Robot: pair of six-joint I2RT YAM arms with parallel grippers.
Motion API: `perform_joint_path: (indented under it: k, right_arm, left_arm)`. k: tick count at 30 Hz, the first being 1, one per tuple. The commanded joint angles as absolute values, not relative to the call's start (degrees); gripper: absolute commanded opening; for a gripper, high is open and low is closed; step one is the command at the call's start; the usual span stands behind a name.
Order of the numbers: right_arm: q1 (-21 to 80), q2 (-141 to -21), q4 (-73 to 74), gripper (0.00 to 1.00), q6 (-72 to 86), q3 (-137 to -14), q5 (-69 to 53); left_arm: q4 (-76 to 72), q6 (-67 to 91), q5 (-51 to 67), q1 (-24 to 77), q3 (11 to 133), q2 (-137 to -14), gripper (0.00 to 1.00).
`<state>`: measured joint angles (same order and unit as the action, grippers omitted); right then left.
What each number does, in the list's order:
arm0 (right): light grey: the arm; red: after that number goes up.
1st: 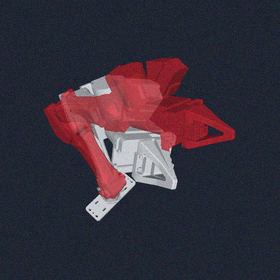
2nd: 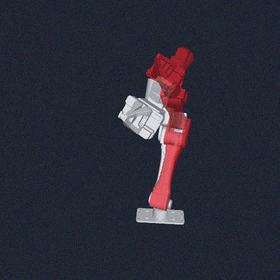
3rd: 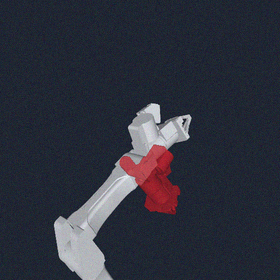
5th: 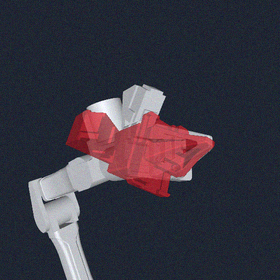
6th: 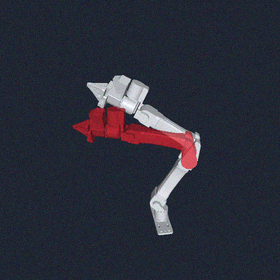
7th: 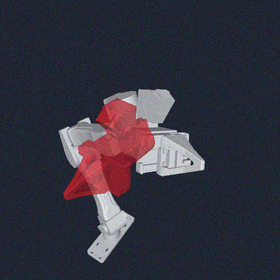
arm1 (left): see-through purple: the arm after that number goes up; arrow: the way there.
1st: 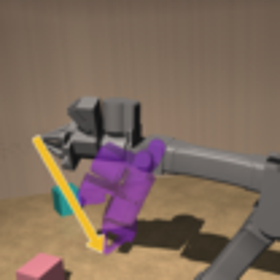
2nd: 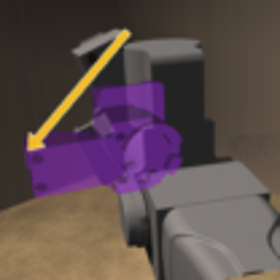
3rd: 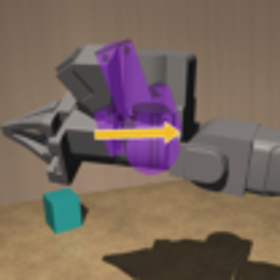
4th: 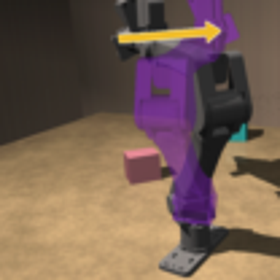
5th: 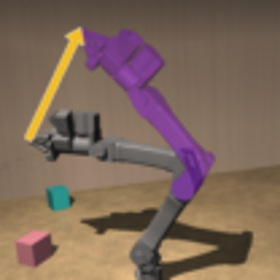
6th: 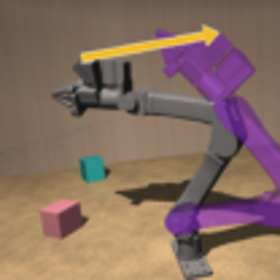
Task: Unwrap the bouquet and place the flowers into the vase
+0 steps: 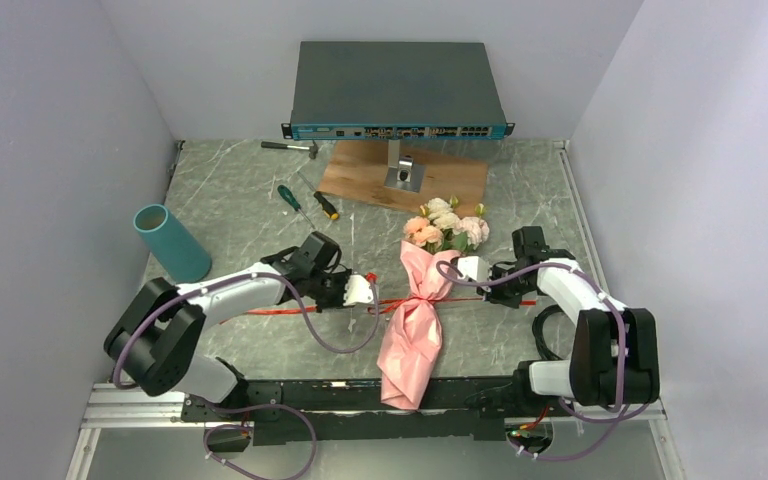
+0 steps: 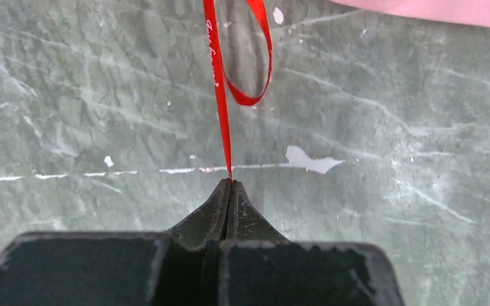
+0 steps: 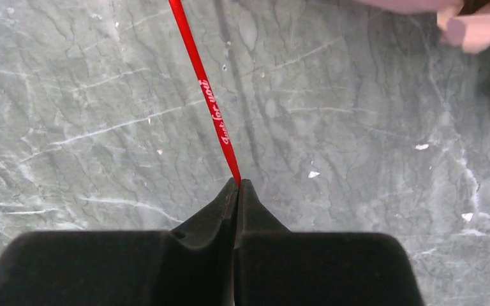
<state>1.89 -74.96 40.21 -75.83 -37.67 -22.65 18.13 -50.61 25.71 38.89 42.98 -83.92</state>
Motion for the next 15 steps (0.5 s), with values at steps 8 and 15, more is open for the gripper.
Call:
perform_joint_path:
  k: [8, 15]
  right_arm:
    - [-12.5, -75.2, 45.9, 0.00, -89.9, -41.1, -15.1]
    - [-18.9, -78.2, 47.1, 0.00, -94.4, -44.9, -13.6]
  left_arm:
    - [30.8, -54.1, 19.8, 31.0, 36.2, -75.6, 0.00]
    - [33.8, -57.7, 19.5, 26.0, 33.9, -72.0, 0.00]
